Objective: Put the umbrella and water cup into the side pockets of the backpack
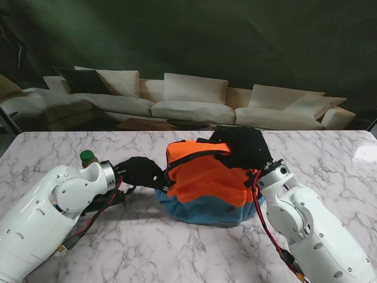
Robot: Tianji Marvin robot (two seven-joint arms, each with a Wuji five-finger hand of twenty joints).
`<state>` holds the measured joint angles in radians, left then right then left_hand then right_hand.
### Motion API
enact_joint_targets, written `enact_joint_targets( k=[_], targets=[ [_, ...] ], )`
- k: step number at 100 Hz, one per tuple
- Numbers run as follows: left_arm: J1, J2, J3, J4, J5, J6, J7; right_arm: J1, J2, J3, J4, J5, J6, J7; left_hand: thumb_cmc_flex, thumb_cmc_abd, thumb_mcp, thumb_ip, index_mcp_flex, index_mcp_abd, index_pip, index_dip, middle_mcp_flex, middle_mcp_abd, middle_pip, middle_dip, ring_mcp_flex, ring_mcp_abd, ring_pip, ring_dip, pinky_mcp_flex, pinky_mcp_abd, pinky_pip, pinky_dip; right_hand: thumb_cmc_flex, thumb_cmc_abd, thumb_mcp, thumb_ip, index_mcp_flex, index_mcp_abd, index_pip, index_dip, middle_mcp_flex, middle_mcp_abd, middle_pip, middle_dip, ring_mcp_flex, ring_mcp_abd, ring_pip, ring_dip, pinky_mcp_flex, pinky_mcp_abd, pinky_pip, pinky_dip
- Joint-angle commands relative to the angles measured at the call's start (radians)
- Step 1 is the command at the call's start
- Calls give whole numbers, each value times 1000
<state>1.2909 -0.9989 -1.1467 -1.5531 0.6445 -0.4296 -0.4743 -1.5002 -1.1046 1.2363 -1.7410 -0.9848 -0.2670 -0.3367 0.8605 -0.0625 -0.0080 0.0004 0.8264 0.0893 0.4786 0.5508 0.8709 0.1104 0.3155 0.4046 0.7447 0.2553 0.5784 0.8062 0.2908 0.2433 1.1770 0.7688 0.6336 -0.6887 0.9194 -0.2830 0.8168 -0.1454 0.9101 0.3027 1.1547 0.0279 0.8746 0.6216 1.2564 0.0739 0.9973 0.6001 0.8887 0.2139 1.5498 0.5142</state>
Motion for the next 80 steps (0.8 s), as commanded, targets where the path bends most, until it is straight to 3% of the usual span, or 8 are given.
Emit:
enact_joint_targets(
  k=[1, 15, 24, 31, 39, 50, 68, 80],
  targets=[
    [17, 10, -22, -11, 20, -6, -14, -5, -1, 2, -1, -4, -3, 3, -21, 41, -13, -9, 56, 25, 105, 56, 70, 60, 73, 70, 43, 26, 82, 45, 22, 28, 75, 33, 132, 147, 77, 46, 64, -190, 120, 69, 8, -40, -2, 5, 59, -46, 32, 20, -1, -49, 9, 3],
    [48, 8, -71, -30, 49, -21, 12, -4, 0, 3, -1, -6, -1, 4, -18, 34, -12, -9, 25, 24, 156, 78, 58, 58, 75, 99, 31, 28, 108, 52, 20, 29, 93, 30, 132, 147, 76, 46, 63, -190, 120, 68, 7, -41, -2, 5, 59, -46, 30, 20, -2, -50, 8, 4],
    [65, 1, -90, -34, 58, -51, 59, -3, 0, 2, 0, -7, 1, 5, -33, 27, -14, -10, -108, -13, -39, -30, -72, 49, -48, 19, -30, 13, 16, -5, -17, 14, 32, -2, 132, 147, 76, 46, 63, -190, 121, 68, 8, -41, -2, 5, 59, -46, 29, 20, -2, -50, 7, 4],
    [78, -2, -102, -44, 64, -69, 82, -2, 1, 1, 1, -9, 2, 8, -56, 27, -17, -11, -215, -31, -162, -77, -219, 48, -129, -49, -130, 2, -126, -95, -103, 22, -106, -59, 132, 147, 76, 46, 64, -191, 121, 68, 7, -40, -2, 4, 59, -44, 28, 21, -2, -50, 7, 5],
    [92, -6, -117, -57, 94, -99, 122, -1, 1, 0, 2, -8, 2, 10, -62, 28, -17, -12, -251, -28, -206, -82, -281, 52, -156, -73, -185, -7, -212, -164, -146, 19, -218, -109, 132, 147, 77, 46, 64, -191, 121, 68, 7, -42, -2, 5, 59, -45, 28, 21, -2, -50, 7, 5],
    [126, -14, -151, -93, 92, -115, 165, -1, 1, -1, 3, -8, 3, 13, -75, 37, -19, -13, -302, -14, -271, -92, -383, 58, -212, -122, -311, -26, -347, -301, -268, -3, -521, -273, 132, 148, 77, 46, 64, -192, 121, 68, 7, -41, -2, 5, 59, -45, 27, 21, -2, -50, 7, 6],
    [201, -25, -272, -172, 118, -169, 234, -3, 2, 1, 1, -8, 5, 16, -90, 52, -22, -14, -374, 0, -331, -117, -493, 62, -275, -193, -406, -45, -419, -400, -281, -48, -651, -356, 132, 149, 77, 46, 63, -191, 121, 68, 5, -41, -2, 5, 58, -44, 25, 22, -6, -47, 4, 6],
    [257, -33, -377, -217, 138, -196, 281, -3, 2, 0, 1, -7, 7, 20, -113, 61, -23, -15, -475, 52, -414, -177, -566, 82, -310, -244, -449, -23, -438, -453, -280, -95, -677, -383, 132, 150, 77, 46, 63, -190, 122, 69, 5, -40, -1, 6, 59, -43, 23, 22, -6, -46, 4, 7]
  ],
)
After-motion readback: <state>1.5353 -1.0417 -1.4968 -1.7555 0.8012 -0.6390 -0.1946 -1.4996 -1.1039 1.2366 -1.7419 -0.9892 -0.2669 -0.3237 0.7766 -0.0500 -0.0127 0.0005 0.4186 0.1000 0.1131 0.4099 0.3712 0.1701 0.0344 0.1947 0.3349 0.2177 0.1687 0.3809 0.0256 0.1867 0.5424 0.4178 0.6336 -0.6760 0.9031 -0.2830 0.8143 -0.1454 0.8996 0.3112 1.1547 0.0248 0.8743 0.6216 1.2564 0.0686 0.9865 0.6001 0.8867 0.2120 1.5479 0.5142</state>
